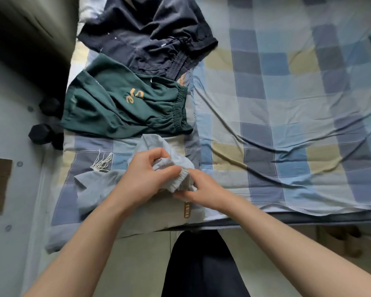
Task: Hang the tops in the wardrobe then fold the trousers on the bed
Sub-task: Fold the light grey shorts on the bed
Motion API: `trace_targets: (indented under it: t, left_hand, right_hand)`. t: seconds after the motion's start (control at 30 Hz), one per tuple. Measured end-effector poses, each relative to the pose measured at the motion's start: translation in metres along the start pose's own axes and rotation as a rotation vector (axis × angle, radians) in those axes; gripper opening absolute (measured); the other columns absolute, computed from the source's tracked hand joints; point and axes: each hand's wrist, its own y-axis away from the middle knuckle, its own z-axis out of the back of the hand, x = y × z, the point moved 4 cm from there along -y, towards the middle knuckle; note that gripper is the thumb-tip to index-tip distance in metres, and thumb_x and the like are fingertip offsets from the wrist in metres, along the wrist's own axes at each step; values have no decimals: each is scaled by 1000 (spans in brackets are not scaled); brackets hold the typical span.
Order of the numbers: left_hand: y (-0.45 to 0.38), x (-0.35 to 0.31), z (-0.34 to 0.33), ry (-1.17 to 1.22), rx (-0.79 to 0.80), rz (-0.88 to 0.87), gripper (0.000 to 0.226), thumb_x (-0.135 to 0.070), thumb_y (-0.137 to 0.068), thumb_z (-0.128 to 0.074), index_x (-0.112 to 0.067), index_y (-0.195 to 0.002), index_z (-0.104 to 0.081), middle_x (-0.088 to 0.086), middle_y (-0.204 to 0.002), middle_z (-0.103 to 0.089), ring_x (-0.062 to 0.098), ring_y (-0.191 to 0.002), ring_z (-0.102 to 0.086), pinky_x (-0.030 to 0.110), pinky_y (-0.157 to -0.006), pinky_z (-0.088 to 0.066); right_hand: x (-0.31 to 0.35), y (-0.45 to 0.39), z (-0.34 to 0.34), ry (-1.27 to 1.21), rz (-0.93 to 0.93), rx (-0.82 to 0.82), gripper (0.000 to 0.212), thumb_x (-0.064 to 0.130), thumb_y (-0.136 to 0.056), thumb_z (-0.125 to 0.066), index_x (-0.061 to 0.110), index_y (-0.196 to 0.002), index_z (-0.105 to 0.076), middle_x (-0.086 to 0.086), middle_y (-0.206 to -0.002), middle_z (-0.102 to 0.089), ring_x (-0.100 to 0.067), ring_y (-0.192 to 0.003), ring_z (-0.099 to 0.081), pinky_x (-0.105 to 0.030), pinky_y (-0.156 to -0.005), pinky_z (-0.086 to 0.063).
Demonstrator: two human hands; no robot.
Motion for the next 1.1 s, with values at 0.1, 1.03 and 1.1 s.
trace_targets:
  t: [0.1, 1.03, 1.1]
  left_hand:
    - [21, -48, 16, 1, 47, -153, 26, -19, -80, -73, -10, -71, -50, -1, -63, -50, 7, -58, -42, 20, -51, -35]
    - [35, -226, -2, -1310, 255, -1136, 120, 26, -55, -60, -35, -153, -26, 7, -144, -41, 19, -104, -56, 33, -83, -54]
    - [41, -227, -30, -1515, 310, -1361, 105, 19, -56, -64, -30, -146, -42, 12, -151, -37, 22, -101, -56, 34, -86, -54]
  right_hand:
    - [27, 24, 13, 20, 25, -237, 8, 21, -87, -59, 27, -84, -54, 5, -86, -60, -16, -81, -56, -35, -67, -43]
    - [47, 285, 275, 1253, 395, -426, 31, 8, -91, -33, 6, -97, -64, -9, -87, -50, -21, -63, -49, -30, -54, -49]
    - [19, 299, 303, 1345, 339, -379, 27, 2, -87, -37, 9, -98, -61, -6, -88, -45, -20, -69, -51, -32, -58, -52]
